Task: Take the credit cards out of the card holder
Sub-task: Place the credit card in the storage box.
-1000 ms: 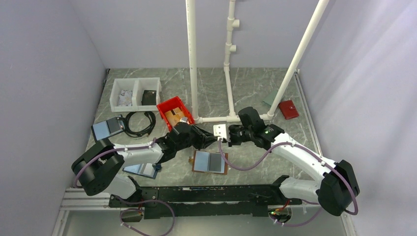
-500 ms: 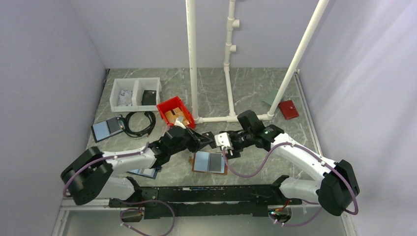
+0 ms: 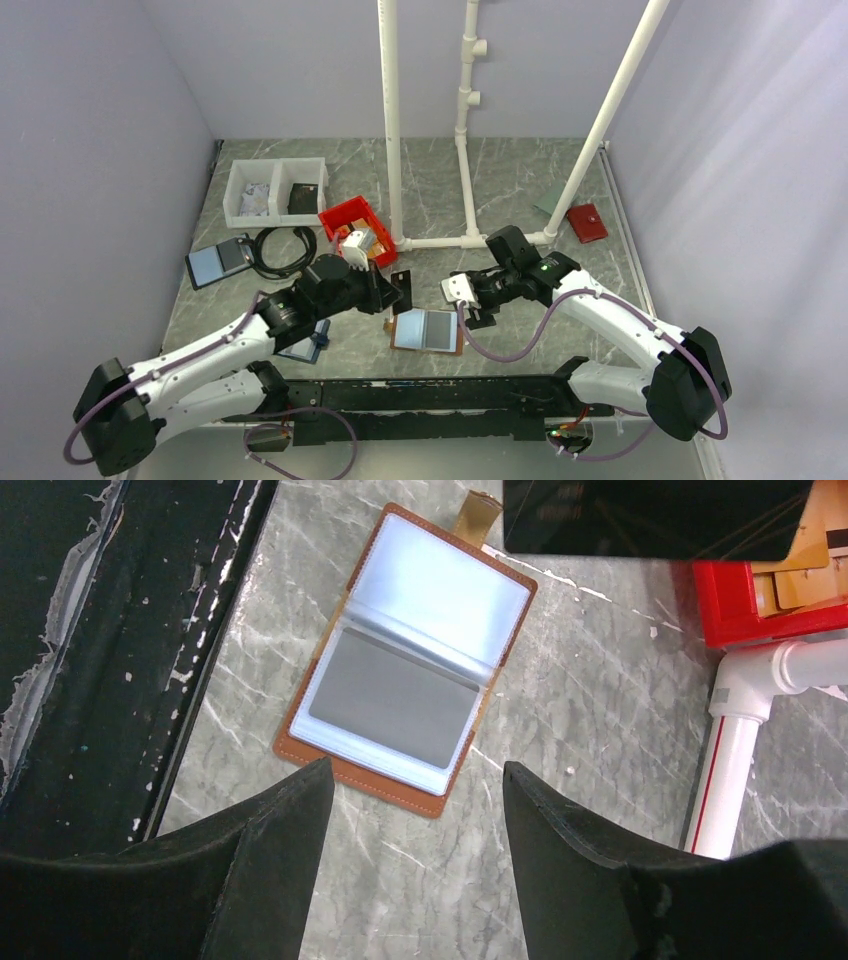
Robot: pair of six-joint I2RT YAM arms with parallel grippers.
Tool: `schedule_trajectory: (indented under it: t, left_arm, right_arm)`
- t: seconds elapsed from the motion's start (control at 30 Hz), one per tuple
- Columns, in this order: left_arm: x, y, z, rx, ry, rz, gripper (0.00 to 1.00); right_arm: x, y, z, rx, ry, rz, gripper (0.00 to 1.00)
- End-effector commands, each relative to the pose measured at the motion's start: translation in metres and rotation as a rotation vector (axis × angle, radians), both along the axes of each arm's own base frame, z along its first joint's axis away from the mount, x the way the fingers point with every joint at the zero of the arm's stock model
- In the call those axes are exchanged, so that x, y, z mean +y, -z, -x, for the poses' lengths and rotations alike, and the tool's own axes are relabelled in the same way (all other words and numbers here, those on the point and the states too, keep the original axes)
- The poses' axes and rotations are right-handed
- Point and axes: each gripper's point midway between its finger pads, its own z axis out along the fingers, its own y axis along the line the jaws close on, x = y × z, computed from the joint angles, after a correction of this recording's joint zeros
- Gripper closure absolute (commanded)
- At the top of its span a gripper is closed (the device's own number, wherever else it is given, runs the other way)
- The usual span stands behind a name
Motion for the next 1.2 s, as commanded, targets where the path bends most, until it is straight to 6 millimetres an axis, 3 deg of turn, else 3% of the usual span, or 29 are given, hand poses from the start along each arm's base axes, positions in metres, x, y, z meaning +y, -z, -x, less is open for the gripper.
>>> schedule_trajectory:
  t: [0.0,0.47,0.67,1.17]
  left_arm:
    - [0.026,-0.016,-0.005,-0.185,0.049,-0.172,1.00]
    - [0.079,-0.073,-0.047,-0.356,-0.069,-0.341,1.00]
    - [0.099,-0.068,-0.075,-0.284,-0.110,-0.392,1.00]
    - [0.175,-0.073,-0.143,-0.184,-0.276,-0.230,1.00]
  right_arm:
    - [0.007,-0.018,-0.002,-0.029,-0.039,-0.046,0.34]
    - [0.004,-0.015,-0.002,-0.038,-0.041,-0.030,0.34]
    - [0.003,-0.014,0.000,-0.035,-0.050,-0.027,0.34]
    - [0.001,-0.009,-0.006,-0.055,-0.033,0.001,0.34]
